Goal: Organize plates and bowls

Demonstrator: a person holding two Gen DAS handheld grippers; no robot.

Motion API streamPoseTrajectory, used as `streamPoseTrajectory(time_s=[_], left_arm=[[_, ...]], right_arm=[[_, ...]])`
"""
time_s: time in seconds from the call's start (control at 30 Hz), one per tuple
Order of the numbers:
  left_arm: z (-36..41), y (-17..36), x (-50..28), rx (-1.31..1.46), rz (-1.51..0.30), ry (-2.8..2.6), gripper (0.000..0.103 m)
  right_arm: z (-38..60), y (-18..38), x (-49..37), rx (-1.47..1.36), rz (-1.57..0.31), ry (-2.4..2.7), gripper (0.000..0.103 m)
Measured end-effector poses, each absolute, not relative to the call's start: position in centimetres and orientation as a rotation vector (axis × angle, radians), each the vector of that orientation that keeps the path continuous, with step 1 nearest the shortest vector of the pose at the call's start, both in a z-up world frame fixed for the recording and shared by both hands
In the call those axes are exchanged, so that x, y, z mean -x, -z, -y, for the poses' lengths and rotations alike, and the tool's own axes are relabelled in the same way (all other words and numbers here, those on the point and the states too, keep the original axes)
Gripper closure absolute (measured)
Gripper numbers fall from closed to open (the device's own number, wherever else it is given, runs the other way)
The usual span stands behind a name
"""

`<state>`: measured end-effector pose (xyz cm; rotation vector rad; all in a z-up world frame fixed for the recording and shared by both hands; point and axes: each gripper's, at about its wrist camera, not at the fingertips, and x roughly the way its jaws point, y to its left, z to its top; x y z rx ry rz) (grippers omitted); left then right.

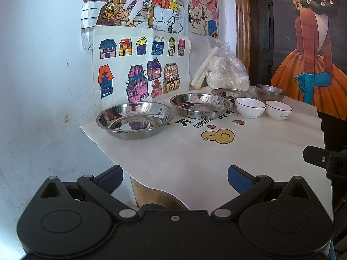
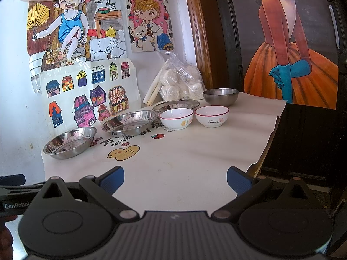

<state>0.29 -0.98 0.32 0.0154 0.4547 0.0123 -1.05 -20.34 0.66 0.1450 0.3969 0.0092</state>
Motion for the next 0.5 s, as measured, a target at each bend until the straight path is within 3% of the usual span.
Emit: streamPoseTrajectory(time_s=[0.5], left_arm=[[0.89, 0.54, -0.61, -0.024, -0.472, -0.01, 0.001]], right_arm=[[20.26, -0.16, 0.8, -0.148, -0.404, -0.008, 0.0]])
